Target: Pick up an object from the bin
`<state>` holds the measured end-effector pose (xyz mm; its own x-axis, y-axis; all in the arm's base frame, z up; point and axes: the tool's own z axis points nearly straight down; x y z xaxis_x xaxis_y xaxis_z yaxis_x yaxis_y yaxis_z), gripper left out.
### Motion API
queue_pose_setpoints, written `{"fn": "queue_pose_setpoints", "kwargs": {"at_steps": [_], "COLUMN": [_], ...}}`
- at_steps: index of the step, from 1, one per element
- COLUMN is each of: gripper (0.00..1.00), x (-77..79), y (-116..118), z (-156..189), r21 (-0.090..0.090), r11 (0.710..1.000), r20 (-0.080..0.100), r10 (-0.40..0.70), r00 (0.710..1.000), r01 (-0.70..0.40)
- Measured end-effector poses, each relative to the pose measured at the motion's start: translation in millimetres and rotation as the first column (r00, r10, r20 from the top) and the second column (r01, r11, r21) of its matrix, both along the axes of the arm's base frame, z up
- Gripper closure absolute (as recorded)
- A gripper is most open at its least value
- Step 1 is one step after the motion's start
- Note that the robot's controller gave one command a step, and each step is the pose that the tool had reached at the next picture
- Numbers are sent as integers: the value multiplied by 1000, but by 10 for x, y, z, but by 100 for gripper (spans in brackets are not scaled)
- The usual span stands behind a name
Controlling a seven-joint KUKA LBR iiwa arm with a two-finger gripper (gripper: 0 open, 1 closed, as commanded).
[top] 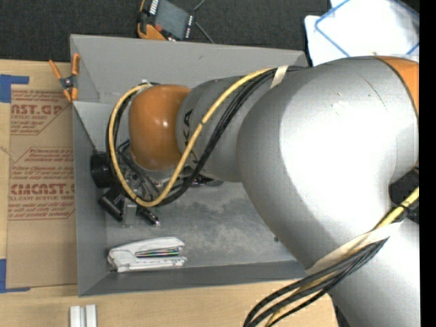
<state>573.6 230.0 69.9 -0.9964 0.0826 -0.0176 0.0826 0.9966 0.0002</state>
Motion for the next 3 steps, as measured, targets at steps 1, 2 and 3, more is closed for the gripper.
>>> {"fn": "queue_pose_setpoints", "kwargs": {"at_steps": [1,2,3], "gripper": [100,100,100], "x": [0,-30,-12], "y": [-1,-2,13], "z": [-1,340,672], "r21": [0,-1,3], "r11": [1000,1000,1000], "r20": [0,-9,-2], "r10": [-1,-1,0], "r00": [1000,1000,1000], "r01": [1,1,0]}}
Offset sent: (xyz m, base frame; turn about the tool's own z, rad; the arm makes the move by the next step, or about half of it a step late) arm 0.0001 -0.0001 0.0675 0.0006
